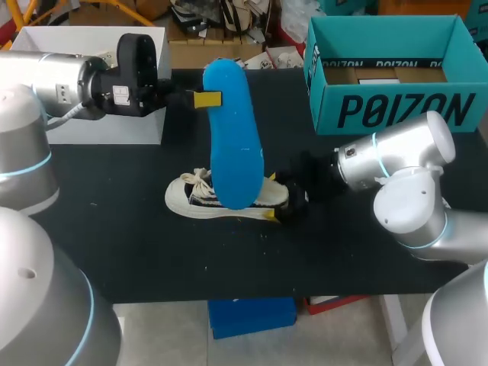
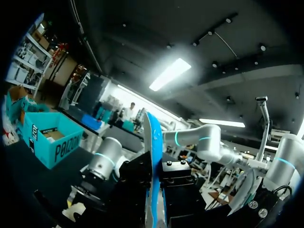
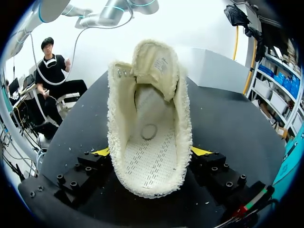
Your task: Take the shoe out of the shoebox, open the shoe tongue, remove and reinsert the insole, then place the shoe into the shoebox
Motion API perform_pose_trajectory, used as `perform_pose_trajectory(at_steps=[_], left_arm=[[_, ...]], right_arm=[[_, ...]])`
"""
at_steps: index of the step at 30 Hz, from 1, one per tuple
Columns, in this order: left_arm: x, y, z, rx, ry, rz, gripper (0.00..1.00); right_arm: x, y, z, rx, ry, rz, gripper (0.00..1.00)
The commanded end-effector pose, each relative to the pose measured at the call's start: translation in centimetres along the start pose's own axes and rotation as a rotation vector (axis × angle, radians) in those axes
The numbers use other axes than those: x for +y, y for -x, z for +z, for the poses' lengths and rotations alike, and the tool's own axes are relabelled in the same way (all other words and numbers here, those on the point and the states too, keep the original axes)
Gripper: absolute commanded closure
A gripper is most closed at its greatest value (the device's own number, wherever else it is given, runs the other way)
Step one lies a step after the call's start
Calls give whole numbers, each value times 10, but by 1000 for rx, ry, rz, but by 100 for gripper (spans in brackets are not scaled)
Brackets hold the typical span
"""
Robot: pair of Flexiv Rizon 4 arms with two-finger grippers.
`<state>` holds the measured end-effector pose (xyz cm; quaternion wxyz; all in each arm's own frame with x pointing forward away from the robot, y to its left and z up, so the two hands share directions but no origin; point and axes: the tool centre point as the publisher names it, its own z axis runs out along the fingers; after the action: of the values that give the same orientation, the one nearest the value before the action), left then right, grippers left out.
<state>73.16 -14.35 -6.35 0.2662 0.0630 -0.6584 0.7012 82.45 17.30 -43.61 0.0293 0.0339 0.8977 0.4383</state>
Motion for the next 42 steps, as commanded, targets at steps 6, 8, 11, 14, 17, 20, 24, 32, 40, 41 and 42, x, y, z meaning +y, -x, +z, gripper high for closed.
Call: perform_pose_trajectory(at_steps=[6, 8, 11, 14, 17, 20, 24, 32, 40, 41, 42], left_arm=[[1, 0, 1, -3, -1, 1, 100], [1, 0, 1, -3, -1, 1, 100], [1, 0, 1, -3, -1, 1, 100], [1, 0, 1, -3, -1, 1, 100], [1, 0, 1, -3, -1, 1, 100], [1, 0, 1, -3, -1, 1, 100], [1, 0, 1, -3, -1, 1, 100], [1, 0, 1, -3, -1, 1, 100], [1, 0, 1, -3, -1, 1, 100], [1, 0, 1, -3, -1, 1, 100], [1, 0, 1, -3, -1, 1, 100]], right_arm=[[21, 4, -33, 10, -343, -7, 0], [23, 4, -37, 13, -396, -9, 0], [24, 3, -41, 20, -501, 3, 0], [26, 2, -44, 20, -573, 9, 0], [27, 2, -46, 27, -639, 10, 0], [30, 1, -46, 28, -690, 5, 0], [34, 3, -46, 23, -762, -6, 0], [42, 6, -45, 14, -833, -30, 0], [47, 6, -45, -9, -898, -58, 0], [47, 6, -45, -10, -899, -60, 0], [47, 6, -44, -12, -905, -63, 0]])
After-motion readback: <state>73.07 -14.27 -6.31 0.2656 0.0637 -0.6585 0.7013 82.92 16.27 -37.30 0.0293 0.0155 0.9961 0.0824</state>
